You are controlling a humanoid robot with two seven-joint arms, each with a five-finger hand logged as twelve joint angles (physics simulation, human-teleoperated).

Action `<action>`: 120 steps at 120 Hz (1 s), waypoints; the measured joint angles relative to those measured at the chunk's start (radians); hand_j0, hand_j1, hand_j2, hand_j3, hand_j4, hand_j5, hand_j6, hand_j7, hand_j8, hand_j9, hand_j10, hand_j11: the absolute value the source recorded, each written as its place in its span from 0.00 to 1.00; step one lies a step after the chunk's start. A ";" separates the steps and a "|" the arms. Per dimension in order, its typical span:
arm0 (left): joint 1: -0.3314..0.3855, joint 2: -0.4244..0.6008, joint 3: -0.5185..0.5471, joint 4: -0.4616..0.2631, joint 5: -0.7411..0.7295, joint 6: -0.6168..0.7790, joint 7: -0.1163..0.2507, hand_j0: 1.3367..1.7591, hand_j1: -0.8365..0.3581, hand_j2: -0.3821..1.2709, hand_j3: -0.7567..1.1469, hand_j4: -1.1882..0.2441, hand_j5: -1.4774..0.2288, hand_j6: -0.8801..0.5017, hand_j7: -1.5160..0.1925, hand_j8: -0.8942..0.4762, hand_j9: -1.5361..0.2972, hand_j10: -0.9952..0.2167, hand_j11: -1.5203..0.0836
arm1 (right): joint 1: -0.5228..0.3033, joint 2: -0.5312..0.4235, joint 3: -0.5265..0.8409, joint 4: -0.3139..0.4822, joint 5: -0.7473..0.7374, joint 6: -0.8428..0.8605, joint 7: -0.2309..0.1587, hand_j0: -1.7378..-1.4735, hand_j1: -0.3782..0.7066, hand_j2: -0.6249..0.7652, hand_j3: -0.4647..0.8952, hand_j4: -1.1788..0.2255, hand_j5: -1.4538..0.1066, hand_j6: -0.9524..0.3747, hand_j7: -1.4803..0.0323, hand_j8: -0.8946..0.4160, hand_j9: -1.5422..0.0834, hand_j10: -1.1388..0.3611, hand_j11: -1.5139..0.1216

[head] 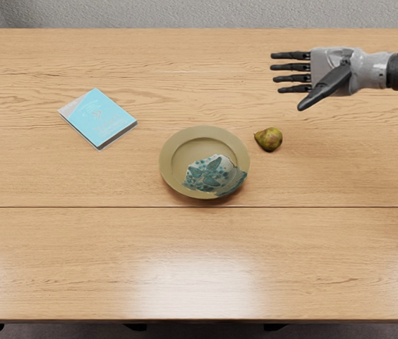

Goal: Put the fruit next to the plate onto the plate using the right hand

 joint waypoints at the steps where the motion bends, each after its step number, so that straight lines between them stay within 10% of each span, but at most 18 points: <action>1: -0.001 0.000 0.000 0.000 0.000 0.000 0.000 0.76 0.97 0.23 0.40 0.81 0.85 0.62 0.87 0.64 0.82 0.80 0.93 | 0.000 0.000 0.000 0.001 0.000 0.000 -0.002 0.30 0.03 0.45 0.34 0.84 0.93 0.72 0.98 0.68 0.95 0.76 0.93; 21: 0.000 0.000 0.000 0.000 0.000 0.000 0.000 0.76 0.97 0.23 0.40 0.81 0.85 0.62 0.87 0.64 0.82 0.80 0.93 | 0.010 0.011 0.009 0.003 -0.062 0.000 -0.015 0.30 0.03 0.45 0.34 0.84 0.93 0.72 0.98 0.68 0.95 0.76 0.93; 43: 0.000 0.000 0.000 0.000 0.000 0.000 0.000 0.76 0.97 0.23 0.40 0.81 0.85 0.62 0.87 0.64 0.82 0.80 0.93 | 0.011 0.102 0.078 0.014 -0.512 -0.033 0.085 0.30 0.03 0.45 0.34 0.84 0.93 0.72 0.98 0.68 0.95 0.76 0.93; 68: 0.000 0.000 0.000 0.000 0.000 0.000 0.000 0.76 0.97 0.23 0.40 0.81 0.85 0.62 0.87 0.64 0.82 0.80 0.93 | -0.061 0.097 0.083 0.224 -0.798 -0.363 0.108 0.30 0.03 0.45 0.34 0.84 0.93 0.72 0.98 0.68 0.95 0.76 0.93; 120: 0.000 0.000 0.000 0.000 0.000 0.000 0.000 0.76 0.97 0.23 0.40 0.81 0.85 0.62 0.87 0.64 0.82 0.80 0.93 | -0.120 0.107 -0.088 0.371 -0.907 -0.756 0.074 0.30 0.21 0.43 0.34 0.72 0.79 0.59 0.83 0.55 0.81 0.65 0.79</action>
